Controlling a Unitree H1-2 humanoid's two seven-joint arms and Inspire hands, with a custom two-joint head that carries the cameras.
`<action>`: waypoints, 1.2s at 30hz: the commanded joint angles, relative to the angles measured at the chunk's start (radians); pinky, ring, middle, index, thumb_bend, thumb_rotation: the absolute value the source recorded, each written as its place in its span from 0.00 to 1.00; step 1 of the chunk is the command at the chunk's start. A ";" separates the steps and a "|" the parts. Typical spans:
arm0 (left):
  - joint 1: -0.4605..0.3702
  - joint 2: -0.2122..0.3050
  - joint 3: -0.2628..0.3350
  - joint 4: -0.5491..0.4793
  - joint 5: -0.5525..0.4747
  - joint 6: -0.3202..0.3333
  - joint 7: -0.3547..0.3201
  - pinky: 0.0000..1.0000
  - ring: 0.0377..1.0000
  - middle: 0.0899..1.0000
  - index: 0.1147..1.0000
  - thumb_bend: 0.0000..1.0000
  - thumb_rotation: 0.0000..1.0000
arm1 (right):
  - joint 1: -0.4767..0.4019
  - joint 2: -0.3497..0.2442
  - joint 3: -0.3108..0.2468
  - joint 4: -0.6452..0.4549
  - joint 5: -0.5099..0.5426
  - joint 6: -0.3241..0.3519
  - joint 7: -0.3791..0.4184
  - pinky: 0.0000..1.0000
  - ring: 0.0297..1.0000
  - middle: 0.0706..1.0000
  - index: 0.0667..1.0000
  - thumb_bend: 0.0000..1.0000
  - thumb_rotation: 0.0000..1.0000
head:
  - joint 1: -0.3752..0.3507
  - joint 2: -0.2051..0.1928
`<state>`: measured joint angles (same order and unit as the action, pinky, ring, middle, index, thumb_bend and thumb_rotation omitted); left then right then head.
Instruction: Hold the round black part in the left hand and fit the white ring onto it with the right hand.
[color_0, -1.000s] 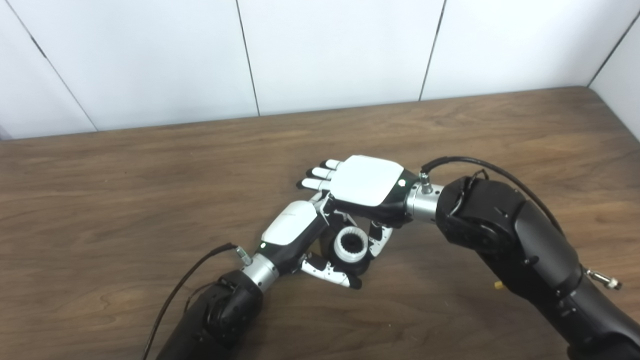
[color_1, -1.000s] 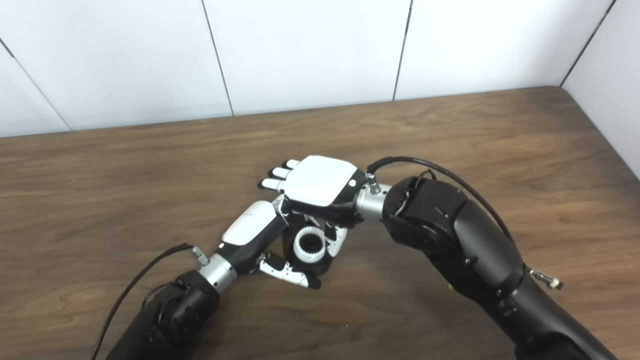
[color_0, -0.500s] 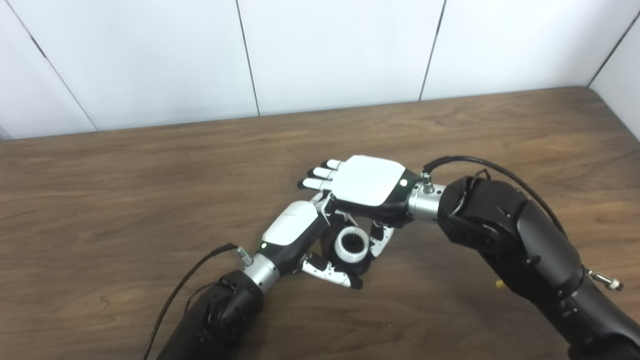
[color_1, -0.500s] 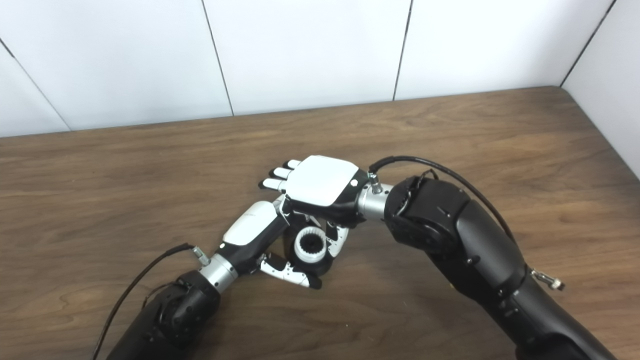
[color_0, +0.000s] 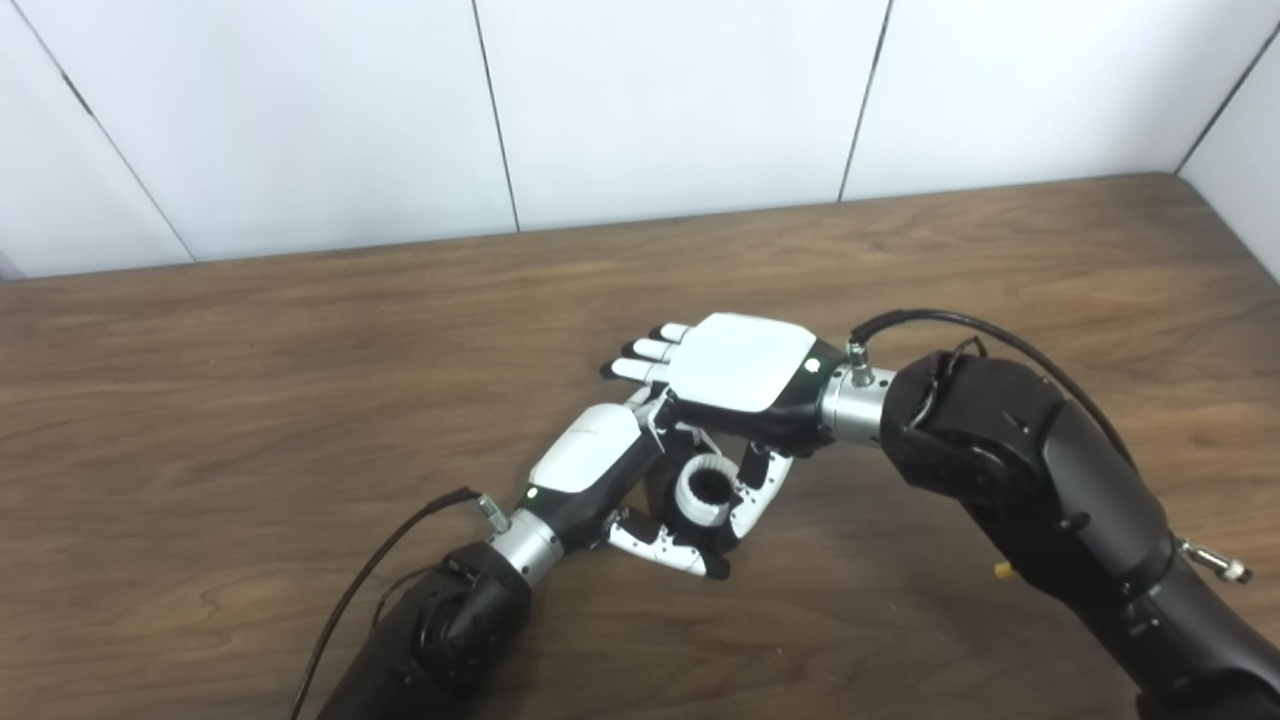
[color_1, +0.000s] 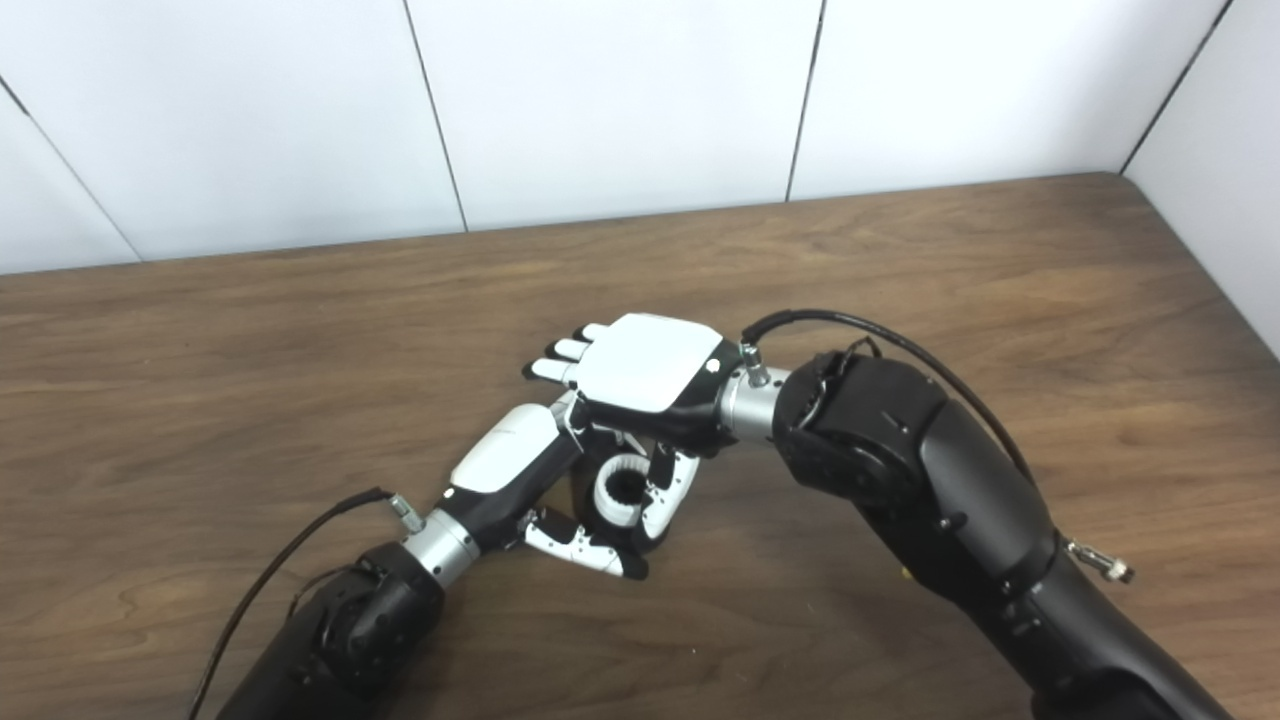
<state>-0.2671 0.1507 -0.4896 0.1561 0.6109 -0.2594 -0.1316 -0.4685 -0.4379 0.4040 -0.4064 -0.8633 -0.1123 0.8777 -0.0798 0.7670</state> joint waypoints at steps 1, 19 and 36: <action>-0.019 -0.004 -0.009 -0.006 0.012 -0.028 0.000 1.00 0.92 0.87 0.41 0.52 0.05 | -0.016 0.003 -0.014 -0.029 0.011 0.026 0.004 1.00 1.00 1.00 0.66 0.87 0.45 | 0.001 0.000; -0.023 -0.006 -0.006 0.024 0.008 -0.070 0.017 1.00 0.93 0.90 0.41 0.51 0.04 | -0.022 0.000 -0.022 -0.039 0.028 0.054 0.018 1.00 1.00 1.00 0.78 0.96 0.47 | -0.001 -0.008; -0.021 -0.013 -0.003 0.017 0.007 -0.044 -0.001 1.00 0.92 0.90 0.41 0.51 0.04 | -0.039 -0.003 -0.055 -0.071 0.046 0.059 0.004 1.00 1.00 1.00 0.85 1.00 0.52 | 0.000 -0.015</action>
<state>-0.2777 0.1437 -0.4905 0.1751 0.6130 -0.2950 -0.1334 -0.4698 -0.4377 0.3709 -0.4435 -0.8318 -0.0587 0.9058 -0.0798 0.7501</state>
